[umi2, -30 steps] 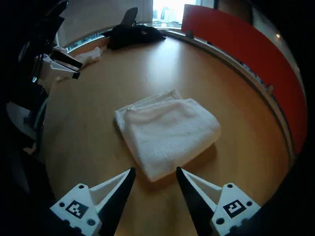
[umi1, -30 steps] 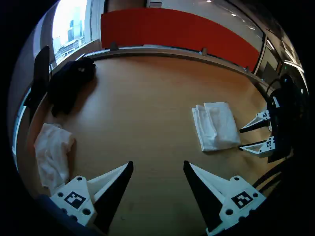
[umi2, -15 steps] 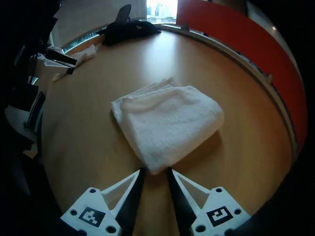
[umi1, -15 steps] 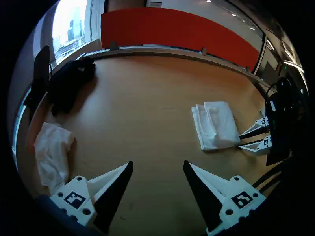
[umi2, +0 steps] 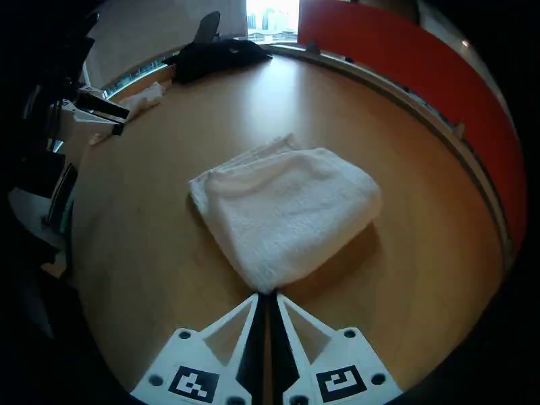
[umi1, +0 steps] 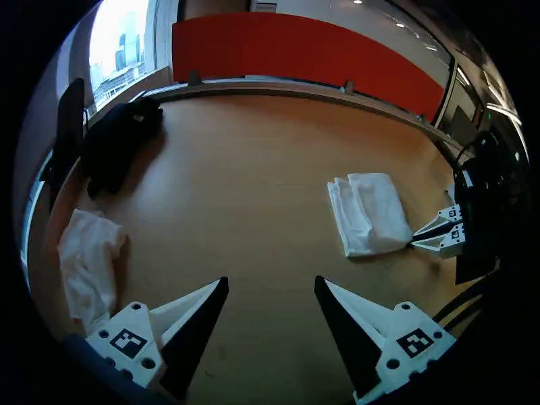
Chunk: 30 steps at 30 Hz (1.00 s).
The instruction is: Fold towel
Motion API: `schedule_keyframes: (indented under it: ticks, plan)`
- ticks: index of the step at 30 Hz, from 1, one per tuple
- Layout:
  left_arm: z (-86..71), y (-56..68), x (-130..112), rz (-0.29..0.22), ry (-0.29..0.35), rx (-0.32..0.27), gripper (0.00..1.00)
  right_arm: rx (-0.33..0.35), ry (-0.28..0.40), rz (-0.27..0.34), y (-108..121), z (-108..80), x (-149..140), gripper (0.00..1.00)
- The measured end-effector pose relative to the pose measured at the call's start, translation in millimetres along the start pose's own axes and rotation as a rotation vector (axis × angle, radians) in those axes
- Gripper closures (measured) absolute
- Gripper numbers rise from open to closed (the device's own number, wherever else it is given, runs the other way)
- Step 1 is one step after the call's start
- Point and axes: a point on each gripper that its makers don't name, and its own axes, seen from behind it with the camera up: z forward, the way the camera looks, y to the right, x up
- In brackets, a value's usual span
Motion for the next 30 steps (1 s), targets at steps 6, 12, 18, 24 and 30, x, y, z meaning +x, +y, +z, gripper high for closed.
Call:
schedule_keyframes:
  ticks: [6,12,18,24,30]
  plan:
    - [0.7,-0.7,-1,-0.002,-0.002,-0.001,0.05,-0.020,0.018,-0.029,5,-7.5,10,0.95]
    - [1.4,-1.3,1,0.002,0.003,-0.002,0.06,-0.049,0.044,-0.076,15,-23.6,33,0.95]
    - [0.8,1.0,9,0.003,0.021,-0.007,0.06,-0.085,0.096,-0.131,29,-43.7,76,0.95]
    - [-1.3,3.6,20,0.006,0.043,-0.011,0.05,-0.108,0.157,-0.178,38,-64.5,123,0.95]
    - [-3.6,4.4,27,0.005,0.060,-0.014,0.06,-0.131,0.199,-0.219,44,-84.9,154,0.95]
